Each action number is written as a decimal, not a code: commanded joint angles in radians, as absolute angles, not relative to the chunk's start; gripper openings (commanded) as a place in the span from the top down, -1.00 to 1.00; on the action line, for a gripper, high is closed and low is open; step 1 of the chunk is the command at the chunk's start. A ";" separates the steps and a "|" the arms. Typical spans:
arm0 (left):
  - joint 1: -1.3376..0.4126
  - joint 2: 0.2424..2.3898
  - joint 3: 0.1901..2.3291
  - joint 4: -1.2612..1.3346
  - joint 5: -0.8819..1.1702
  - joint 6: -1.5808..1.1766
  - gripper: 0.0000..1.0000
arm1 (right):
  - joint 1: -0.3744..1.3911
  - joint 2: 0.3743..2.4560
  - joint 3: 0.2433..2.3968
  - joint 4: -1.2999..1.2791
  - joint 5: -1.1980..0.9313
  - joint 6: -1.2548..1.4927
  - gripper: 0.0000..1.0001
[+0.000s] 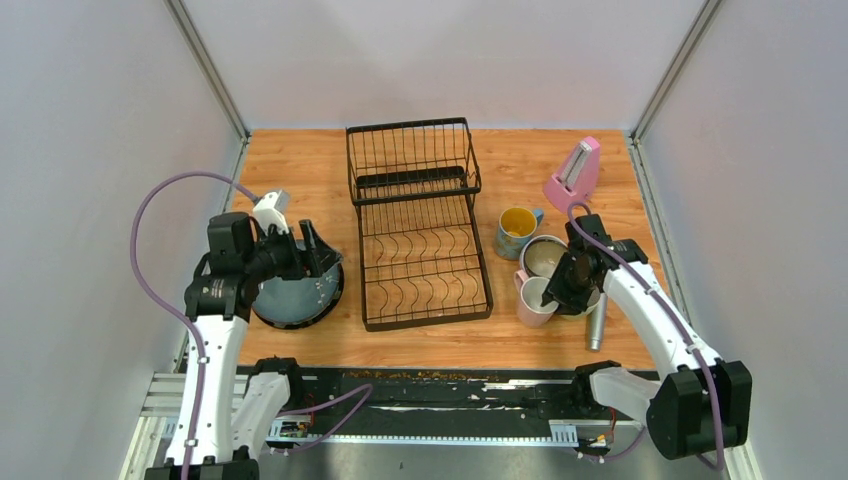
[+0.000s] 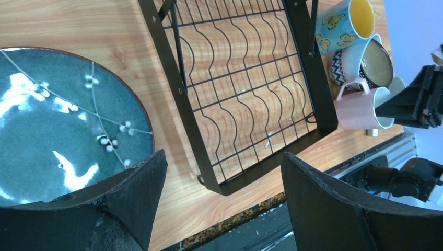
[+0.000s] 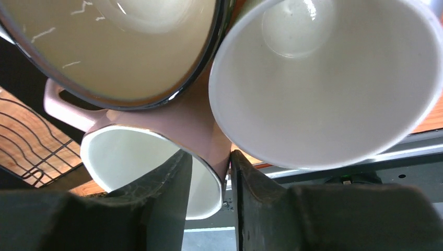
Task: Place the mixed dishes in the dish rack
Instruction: Pick up the cup at the center of the board.
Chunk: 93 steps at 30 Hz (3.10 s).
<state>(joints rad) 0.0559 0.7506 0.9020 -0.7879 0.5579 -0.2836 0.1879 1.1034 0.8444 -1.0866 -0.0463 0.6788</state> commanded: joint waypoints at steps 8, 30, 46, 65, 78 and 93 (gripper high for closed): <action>0.023 0.775 0.904 -0.668 0.673 -0.363 -0.72 | 0.246 1.132 0.851 -1.019 -0.062 0.636 0.75; -0.380 0.775 0.970 -0.583 0.299 -0.475 -0.57 | 0.281 0.945 0.996 -1.025 -0.236 0.537 1.00; -0.973 1.120 1.378 -0.738 -0.203 -0.545 -0.57 | 0.482 1.041 1.183 -1.011 -0.074 0.654 1.00; -1.123 1.359 1.404 -0.541 -0.142 -0.652 -0.55 | 0.658 1.034 1.140 -0.925 0.130 1.035 1.00; -1.134 1.460 1.384 -0.544 -0.255 -0.644 -0.24 | 0.683 1.005 1.080 -0.838 0.089 1.099 1.00; -1.141 1.553 1.397 -0.572 -0.409 -0.641 0.24 | 0.788 1.028 1.085 -0.862 0.258 1.142 1.00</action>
